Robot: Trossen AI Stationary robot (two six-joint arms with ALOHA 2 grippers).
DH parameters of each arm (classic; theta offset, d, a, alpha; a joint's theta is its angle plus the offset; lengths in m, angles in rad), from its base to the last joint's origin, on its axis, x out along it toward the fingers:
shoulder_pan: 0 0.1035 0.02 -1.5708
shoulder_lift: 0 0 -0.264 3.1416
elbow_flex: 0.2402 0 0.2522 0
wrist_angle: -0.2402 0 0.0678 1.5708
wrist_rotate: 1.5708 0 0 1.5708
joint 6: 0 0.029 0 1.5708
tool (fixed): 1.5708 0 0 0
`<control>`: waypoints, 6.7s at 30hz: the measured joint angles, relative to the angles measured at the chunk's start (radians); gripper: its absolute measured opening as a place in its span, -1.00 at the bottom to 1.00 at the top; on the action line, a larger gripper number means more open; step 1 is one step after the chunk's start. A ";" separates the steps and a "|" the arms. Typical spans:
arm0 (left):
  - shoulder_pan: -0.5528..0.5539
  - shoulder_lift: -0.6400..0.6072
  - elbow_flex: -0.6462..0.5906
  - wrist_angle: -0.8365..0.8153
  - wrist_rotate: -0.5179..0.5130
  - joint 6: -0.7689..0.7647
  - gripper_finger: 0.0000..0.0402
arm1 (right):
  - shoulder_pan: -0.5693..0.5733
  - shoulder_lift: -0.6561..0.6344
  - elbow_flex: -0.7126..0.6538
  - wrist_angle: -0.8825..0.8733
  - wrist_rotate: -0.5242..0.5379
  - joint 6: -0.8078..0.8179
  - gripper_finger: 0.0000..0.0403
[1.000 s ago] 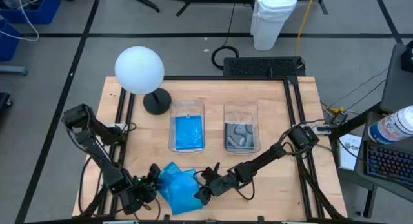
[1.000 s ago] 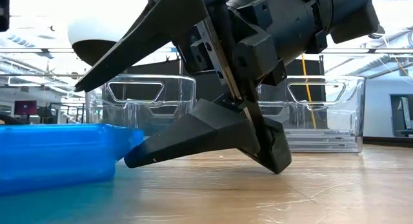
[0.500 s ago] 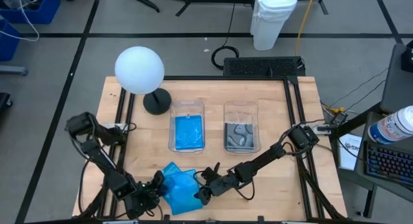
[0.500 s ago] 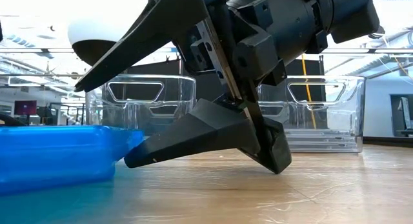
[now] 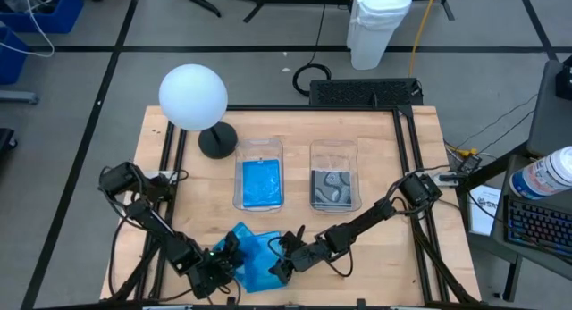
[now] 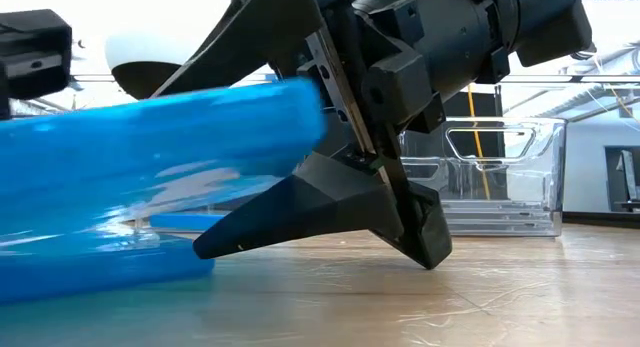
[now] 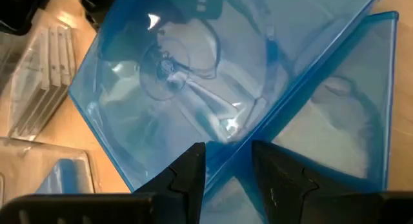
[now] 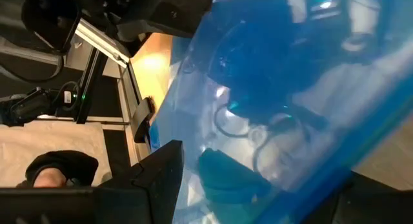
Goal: Pick & place jewel cases by type
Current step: Put the blue CD case into the left transparent bin
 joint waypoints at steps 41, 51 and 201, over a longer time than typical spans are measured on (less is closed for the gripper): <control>-0.211 -0.123 -0.004 0.015 -0.268 -0.283 -0.35 | 0.048 -0.129 -0.005 0.139 -0.012 -0.568 -0.90; -0.221 -0.123 -0.004 0.029 -0.265 -0.424 -0.35 | -0.049 -0.430 -0.003 0.013 0.082 -0.790 -0.90; -0.190 -0.125 -0.004 -0.154 -0.193 -0.618 -0.35 | 0.076 -0.334 0.395 -0.496 0.421 -1.005 -0.35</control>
